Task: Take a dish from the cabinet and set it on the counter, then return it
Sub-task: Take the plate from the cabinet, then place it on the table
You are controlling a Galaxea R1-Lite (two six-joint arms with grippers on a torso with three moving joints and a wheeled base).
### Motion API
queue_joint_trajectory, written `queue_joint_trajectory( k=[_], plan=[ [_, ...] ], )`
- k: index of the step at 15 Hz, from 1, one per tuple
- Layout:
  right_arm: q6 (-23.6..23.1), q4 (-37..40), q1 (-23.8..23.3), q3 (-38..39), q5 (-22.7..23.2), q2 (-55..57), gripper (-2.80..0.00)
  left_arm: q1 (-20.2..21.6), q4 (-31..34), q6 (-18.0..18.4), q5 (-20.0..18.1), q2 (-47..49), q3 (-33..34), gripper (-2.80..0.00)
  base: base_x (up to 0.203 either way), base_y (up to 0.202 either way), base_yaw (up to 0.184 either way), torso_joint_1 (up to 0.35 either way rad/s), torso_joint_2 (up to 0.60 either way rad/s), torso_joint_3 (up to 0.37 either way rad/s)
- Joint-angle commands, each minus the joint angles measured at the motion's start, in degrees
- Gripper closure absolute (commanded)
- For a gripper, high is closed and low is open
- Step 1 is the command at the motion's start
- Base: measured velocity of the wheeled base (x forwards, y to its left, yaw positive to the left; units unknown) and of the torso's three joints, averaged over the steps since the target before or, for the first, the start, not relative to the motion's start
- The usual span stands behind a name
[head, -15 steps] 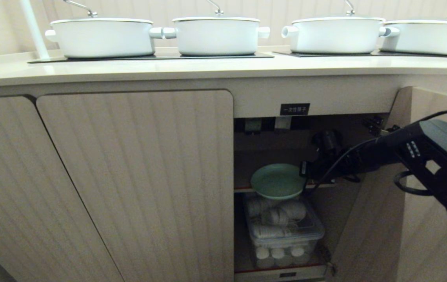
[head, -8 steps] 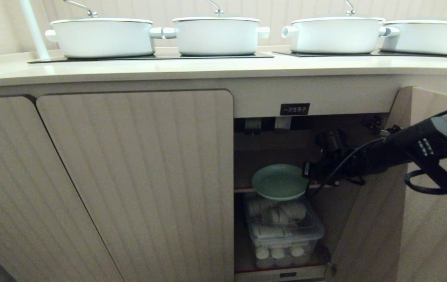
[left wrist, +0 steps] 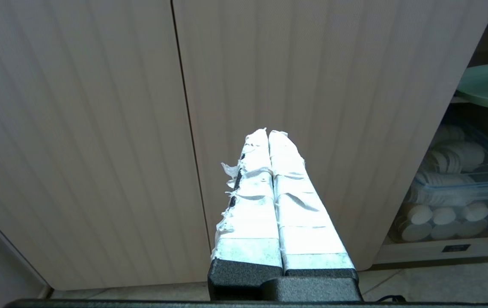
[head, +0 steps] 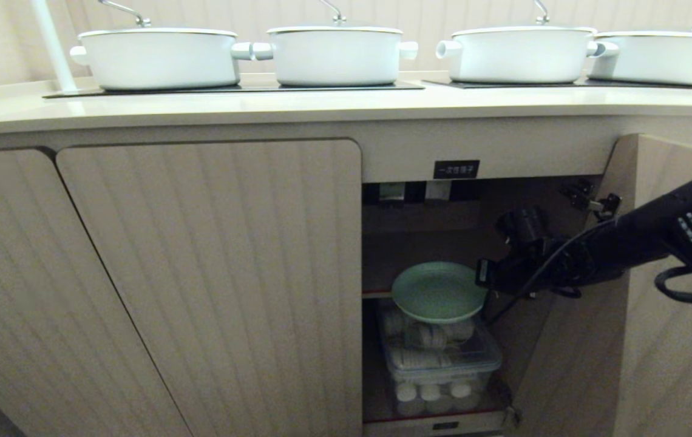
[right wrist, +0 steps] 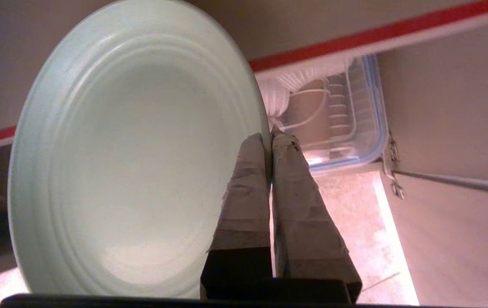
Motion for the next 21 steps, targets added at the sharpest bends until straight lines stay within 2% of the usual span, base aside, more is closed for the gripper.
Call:
queue_joint_trajectory(
  k=[1, 8, 21],
  plan=[
    [0.1, -1.3, 0.2, 2.6, 0.0, -2.0, 0.0, 0.0, 0.0, 0.0, 0.0, 0.0, 0.0, 0.0, 0.0, 0.0, 0.0, 0.0, 0.0, 0.0],
    [0.2, -7.2, 1.3, 14.8, 0.2, -8.5, 0.0, 0.0, 0.0, 0.0, 0.0, 0.0, 0.0, 0.0, 0.0, 0.0, 0.0, 0.0, 0.0, 0.0],
    [0.1, -8.9, 1.4, 32.3, 0.3, -22.6, 0.0, 0.0, 0.0, 0.0, 0.0, 0.0, 0.0, 0.0, 0.0, 0.0, 0.0, 0.0, 0.0, 0.0]
  ],
)
